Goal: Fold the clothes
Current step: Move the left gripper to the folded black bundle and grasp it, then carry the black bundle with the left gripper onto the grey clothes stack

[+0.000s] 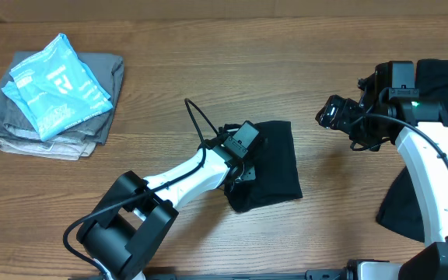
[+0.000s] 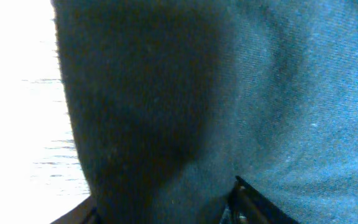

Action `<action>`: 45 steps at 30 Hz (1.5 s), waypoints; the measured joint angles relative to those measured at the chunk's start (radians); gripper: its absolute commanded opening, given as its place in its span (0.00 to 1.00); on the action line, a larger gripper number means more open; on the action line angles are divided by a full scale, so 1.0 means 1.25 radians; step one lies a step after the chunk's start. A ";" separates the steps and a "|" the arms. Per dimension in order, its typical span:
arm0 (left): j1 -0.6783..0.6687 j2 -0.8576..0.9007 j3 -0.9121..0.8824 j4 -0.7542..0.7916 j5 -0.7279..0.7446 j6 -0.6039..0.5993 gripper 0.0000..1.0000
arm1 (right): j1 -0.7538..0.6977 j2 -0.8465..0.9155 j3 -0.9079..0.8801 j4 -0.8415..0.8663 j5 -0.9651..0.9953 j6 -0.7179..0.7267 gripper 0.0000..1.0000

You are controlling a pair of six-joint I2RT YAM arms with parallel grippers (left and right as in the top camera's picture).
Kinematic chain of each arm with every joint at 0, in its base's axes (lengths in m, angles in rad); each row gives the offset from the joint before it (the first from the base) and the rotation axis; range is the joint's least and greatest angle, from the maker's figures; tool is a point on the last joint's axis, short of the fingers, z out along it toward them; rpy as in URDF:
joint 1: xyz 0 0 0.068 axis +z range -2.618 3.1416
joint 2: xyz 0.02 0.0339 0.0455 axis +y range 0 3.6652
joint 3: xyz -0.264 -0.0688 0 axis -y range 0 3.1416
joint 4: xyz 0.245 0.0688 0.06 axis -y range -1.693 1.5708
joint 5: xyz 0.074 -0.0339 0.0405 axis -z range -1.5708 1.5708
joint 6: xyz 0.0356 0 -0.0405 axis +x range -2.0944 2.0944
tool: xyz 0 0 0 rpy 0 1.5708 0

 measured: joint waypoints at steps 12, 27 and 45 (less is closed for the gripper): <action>0.000 -0.001 0.000 0.003 0.015 0.010 0.04 | 0.000 0.000 0.000 -0.001 0.000 0.000 1.00; 0.084 0.024 0.215 -0.196 -0.068 0.304 0.04 | 0.000 0.000 0.000 -0.001 0.000 -0.001 1.00; 0.309 0.026 0.662 -0.428 -0.213 0.472 0.04 | 0.000 0.000 0.000 0.000 0.000 -0.001 1.00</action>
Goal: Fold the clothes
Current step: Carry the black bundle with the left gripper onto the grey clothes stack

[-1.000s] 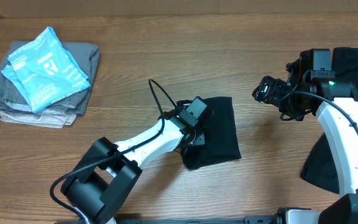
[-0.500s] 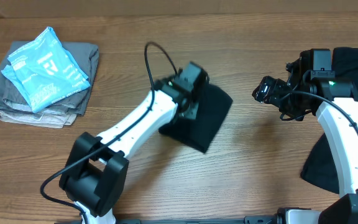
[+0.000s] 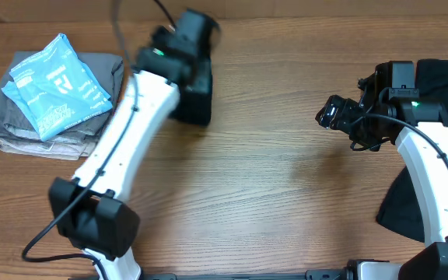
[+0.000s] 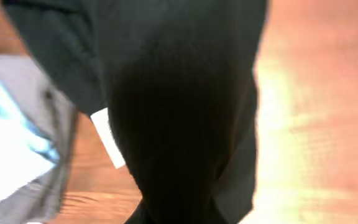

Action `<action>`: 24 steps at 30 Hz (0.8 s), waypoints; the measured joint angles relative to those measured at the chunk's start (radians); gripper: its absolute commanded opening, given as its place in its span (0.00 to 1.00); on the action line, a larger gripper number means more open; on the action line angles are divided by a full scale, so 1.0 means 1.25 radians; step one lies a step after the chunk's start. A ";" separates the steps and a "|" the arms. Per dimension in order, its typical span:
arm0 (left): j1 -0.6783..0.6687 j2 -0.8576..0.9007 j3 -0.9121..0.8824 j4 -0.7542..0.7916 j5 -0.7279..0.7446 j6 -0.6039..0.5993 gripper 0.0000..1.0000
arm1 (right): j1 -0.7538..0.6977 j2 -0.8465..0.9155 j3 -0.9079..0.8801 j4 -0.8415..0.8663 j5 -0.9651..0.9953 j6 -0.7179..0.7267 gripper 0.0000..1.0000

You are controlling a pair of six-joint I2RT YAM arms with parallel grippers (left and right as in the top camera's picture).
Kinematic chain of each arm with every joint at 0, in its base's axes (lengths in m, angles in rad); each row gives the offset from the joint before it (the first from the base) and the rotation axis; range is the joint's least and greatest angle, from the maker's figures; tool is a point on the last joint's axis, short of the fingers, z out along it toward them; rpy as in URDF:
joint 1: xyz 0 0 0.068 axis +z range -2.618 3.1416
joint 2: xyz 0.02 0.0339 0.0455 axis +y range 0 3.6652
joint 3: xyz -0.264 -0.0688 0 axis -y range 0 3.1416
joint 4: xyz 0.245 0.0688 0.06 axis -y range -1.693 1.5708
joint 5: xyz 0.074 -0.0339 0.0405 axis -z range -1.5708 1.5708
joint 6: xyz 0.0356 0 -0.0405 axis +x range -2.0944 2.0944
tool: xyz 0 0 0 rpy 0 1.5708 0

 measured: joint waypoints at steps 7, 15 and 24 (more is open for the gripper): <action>0.164 0.000 0.138 -0.016 0.034 -0.017 0.04 | 0.000 0.000 0.000 0.000 0.000 0.001 1.00; 0.418 0.002 0.153 0.017 0.247 -0.088 0.04 | 0.000 0.000 0.000 0.000 0.000 0.000 1.00; 0.583 0.005 0.153 0.103 0.412 -0.133 0.04 | 0.000 0.000 0.000 0.000 0.000 0.000 1.00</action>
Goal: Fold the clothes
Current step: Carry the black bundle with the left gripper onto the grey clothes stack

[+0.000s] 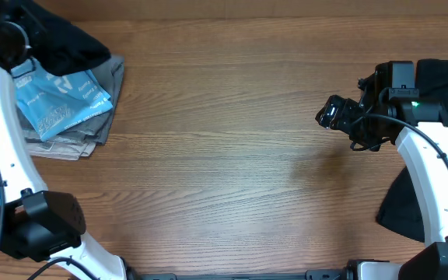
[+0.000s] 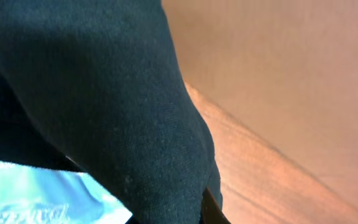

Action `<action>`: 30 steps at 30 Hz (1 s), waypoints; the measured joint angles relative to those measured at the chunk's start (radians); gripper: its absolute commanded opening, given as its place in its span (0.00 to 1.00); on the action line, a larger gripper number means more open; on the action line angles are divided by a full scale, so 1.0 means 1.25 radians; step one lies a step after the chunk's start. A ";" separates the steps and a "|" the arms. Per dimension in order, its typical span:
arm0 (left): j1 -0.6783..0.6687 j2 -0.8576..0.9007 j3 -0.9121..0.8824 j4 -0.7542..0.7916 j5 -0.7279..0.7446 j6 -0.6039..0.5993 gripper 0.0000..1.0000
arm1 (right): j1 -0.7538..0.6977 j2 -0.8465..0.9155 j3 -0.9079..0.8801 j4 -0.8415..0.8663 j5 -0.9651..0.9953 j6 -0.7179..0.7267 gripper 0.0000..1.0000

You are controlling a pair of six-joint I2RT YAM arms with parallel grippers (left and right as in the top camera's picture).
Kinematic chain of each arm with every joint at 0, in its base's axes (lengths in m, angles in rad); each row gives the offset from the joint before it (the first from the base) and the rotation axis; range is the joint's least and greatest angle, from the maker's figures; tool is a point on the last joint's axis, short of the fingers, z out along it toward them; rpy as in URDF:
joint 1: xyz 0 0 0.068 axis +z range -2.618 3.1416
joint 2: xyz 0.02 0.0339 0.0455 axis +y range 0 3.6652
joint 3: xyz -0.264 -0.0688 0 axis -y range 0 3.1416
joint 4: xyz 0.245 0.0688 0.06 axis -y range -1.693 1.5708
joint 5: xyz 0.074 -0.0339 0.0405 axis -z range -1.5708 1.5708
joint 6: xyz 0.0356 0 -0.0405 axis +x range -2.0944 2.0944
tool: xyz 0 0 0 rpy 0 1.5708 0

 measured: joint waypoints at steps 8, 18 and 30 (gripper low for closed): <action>0.038 0.001 -0.003 0.054 -0.019 -0.028 0.04 | 0.000 0.000 0.000 0.000 0.000 0.000 1.00; 0.065 0.102 -0.004 0.048 -0.033 -0.042 0.04 | 0.000 0.000 0.000 0.000 0.000 0.000 1.00; 0.103 0.179 -0.013 -0.074 -0.034 -0.043 0.04 | 0.000 0.000 0.000 0.000 0.000 0.000 1.00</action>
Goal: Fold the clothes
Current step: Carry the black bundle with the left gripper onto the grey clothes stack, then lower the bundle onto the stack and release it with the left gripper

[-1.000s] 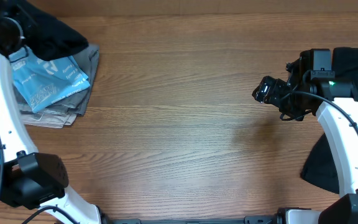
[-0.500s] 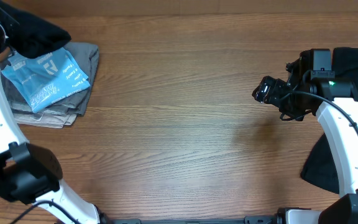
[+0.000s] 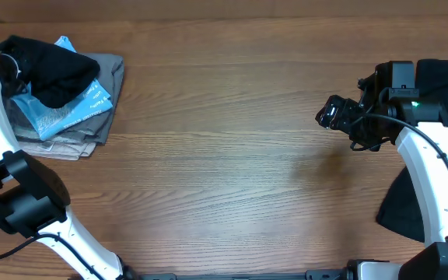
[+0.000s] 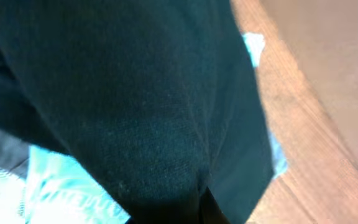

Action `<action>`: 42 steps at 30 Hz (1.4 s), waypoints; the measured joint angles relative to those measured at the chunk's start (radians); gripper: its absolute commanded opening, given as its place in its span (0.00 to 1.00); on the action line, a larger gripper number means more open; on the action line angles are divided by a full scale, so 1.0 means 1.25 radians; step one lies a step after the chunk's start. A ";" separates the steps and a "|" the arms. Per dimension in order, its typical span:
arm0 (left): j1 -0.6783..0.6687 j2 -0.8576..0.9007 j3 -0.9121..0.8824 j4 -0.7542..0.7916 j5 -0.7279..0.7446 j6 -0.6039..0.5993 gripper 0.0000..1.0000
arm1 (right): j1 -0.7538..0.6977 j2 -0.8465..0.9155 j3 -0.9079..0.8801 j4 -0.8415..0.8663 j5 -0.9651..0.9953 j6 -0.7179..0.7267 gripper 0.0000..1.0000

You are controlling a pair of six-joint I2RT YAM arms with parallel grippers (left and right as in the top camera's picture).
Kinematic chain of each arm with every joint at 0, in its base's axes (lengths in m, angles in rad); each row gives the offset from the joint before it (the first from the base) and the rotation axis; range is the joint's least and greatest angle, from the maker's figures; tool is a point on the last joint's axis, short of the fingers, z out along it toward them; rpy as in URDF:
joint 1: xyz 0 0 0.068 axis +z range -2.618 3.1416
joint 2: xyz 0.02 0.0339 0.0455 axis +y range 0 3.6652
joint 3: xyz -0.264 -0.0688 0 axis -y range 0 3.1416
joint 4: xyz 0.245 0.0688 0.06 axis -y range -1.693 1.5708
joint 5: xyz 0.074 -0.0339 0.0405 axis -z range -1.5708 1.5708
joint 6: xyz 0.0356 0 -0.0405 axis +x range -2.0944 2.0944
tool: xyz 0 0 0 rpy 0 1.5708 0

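A folded black garment (image 3: 53,71) lies on top of the pile at the far left of the table, over a light blue garment (image 3: 72,109) and grey folded clothes (image 3: 68,138). My left gripper (image 3: 10,56) is at the garment's left edge, shut on it. In the left wrist view the black garment (image 4: 135,93) fills the frame and hides most of the fingers; the light blue garment (image 4: 61,186) shows beneath. My right gripper (image 3: 330,114) hovers open and empty over the right of the table.
More black clothing lies at the far right corner (image 3: 446,74) and at the right edge (image 3: 401,206), partly behind the right arm. The wooden table (image 3: 224,179) stretches between the pile and the right arm.
The black garment was held above the pile's far left corner; now it lies lower and spread on the light blue garment. The left arm has shifted slightly. The right arm has not moved.
My left gripper was on the folded black garment at the table's middle. Then it held the garment up near the far edge, left of centre. Then the garment hung over the pile's corner, and now it lies on the pile.
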 measured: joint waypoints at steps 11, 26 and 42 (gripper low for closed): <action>0.011 0.000 0.000 -0.137 -0.002 -0.001 0.88 | 0.000 0.000 0.000 0.000 0.000 0.000 1.00; 0.058 -0.119 0.037 -0.180 0.139 0.021 0.27 | 0.000 0.000 0.000 0.000 0.000 0.000 1.00; 0.047 0.004 -0.040 -0.211 0.121 0.123 0.04 | 0.000 0.000 0.000 0.000 0.000 0.000 1.00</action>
